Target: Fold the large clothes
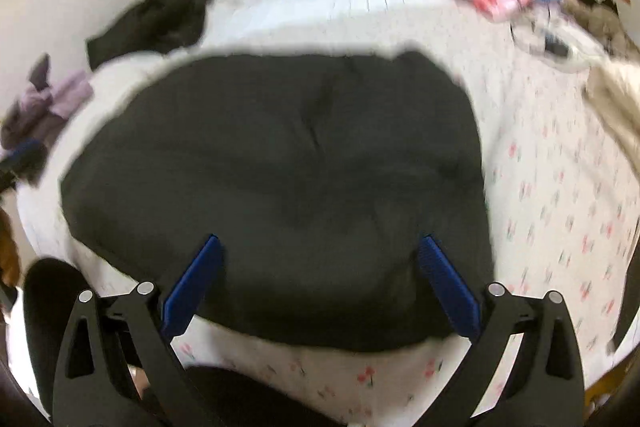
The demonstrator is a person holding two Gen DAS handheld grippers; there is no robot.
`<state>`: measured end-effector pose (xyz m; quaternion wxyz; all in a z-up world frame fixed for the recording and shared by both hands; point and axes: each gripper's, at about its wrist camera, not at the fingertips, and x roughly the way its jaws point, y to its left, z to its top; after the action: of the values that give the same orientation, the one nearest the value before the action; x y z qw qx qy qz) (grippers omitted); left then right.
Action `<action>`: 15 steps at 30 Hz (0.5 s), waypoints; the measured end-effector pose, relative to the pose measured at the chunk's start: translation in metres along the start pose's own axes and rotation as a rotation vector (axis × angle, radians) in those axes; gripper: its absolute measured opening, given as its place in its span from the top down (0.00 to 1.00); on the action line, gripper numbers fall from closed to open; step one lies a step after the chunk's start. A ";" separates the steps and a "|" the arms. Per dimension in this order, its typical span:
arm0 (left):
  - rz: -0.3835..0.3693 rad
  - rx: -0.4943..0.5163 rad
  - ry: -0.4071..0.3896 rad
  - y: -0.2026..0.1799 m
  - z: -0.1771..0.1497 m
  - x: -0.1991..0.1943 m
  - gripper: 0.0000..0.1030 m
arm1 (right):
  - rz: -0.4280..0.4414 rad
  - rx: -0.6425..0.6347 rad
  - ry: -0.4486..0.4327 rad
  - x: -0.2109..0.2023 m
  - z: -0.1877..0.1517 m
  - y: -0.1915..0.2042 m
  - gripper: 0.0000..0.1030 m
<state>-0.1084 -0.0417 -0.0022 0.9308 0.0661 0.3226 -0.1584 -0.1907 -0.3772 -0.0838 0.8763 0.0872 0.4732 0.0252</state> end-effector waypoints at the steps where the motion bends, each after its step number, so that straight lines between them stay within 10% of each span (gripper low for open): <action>1: -0.007 -0.017 0.016 0.002 -0.003 0.005 0.09 | 0.000 0.003 0.022 0.008 -0.005 -0.002 0.07; 6: -0.138 -0.233 0.289 0.039 -0.042 0.079 0.07 | 0.010 0.025 0.011 -0.011 -0.005 0.006 0.07; 15: -0.241 -0.460 0.197 0.088 -0.056 0.023 0.07 | -0.014 0.075 -0.059 -0.044 -0.024 -0.002 0.07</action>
<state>-0.0941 0.0481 -0.0588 0.8601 -0.1707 0.4445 -0.1831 -0.2350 -0.3819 -0.0602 0.8861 0.1172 0.4485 -0.0012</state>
